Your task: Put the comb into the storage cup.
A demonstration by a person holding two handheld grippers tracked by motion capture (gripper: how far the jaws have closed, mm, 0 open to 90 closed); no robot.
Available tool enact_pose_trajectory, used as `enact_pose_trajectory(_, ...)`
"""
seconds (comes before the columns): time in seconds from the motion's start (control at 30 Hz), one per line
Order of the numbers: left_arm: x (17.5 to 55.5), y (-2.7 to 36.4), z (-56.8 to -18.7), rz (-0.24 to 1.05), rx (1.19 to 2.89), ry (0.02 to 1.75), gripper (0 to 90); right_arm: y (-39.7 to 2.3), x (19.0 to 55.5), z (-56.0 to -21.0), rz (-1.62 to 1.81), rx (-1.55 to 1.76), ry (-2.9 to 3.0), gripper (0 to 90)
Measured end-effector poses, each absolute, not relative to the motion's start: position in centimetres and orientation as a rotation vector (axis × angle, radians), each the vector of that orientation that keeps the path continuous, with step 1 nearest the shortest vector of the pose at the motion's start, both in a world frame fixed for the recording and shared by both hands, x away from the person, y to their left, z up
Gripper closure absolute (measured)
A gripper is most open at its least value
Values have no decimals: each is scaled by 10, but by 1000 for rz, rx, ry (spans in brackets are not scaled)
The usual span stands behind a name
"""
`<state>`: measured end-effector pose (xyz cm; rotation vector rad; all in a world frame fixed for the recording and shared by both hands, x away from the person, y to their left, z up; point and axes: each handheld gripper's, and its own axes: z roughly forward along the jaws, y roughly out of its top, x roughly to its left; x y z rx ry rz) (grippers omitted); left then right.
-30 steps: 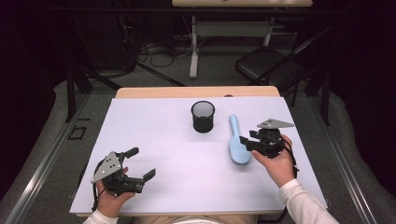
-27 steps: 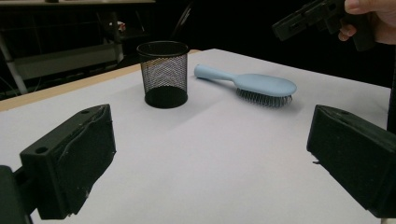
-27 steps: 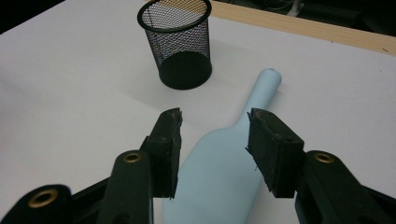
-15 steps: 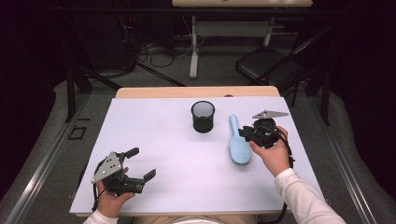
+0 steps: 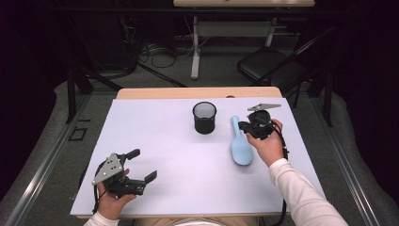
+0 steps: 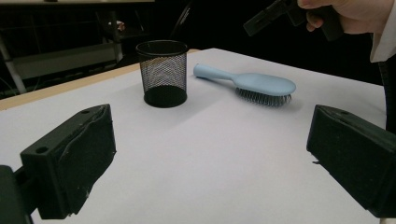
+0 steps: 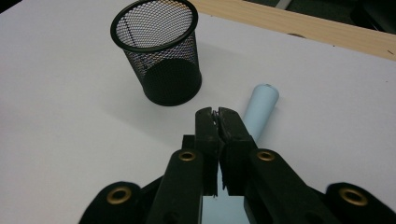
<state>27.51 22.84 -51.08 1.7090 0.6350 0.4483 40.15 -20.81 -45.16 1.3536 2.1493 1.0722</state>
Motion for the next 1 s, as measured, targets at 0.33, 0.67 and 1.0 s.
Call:
enact_pose_trajectory(0.33,275,228,-511,447,1710,633,11,-202,421,-452,1053,1399,2128,900)
enact_pose_trajectory(0.67,275,229,-511,444,1709,630,11,-198,440,-454,1001,1427,2111,900)
enact_pose_trajectory(1.0,276,229,-511,443,1709,631,11,-200,457,-464,974,1472,2069,900)
